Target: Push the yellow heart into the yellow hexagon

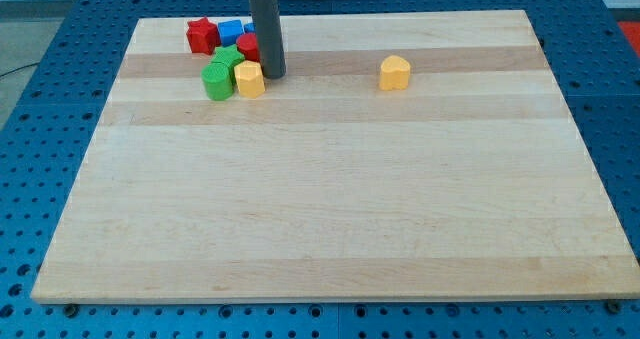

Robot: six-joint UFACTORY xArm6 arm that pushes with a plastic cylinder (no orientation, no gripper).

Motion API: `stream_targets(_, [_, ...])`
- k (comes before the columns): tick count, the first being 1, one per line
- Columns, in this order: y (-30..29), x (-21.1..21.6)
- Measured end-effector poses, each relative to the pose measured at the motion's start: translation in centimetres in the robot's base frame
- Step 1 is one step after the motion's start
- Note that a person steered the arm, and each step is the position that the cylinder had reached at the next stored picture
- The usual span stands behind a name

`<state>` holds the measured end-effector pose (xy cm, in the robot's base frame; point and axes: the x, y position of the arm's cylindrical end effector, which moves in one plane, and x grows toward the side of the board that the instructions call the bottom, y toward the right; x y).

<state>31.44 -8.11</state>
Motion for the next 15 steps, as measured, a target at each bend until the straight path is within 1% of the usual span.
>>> stream_targets(1, [2.6, 0.0])
stream_targets(2, [4.4, 0.9])
stream_targets(3, [5.8, 3.9])
stream_targets(4, [10.7, 6.0])
stream_targets(5, [18.0, 5.9])
stream_targets(6, [21.7, 5.3])
stream_targets(7, [21.3, 1.8])
stream_targets(8, [20.3, 0.9])
stream_targets(15, [7.5, 1.8])
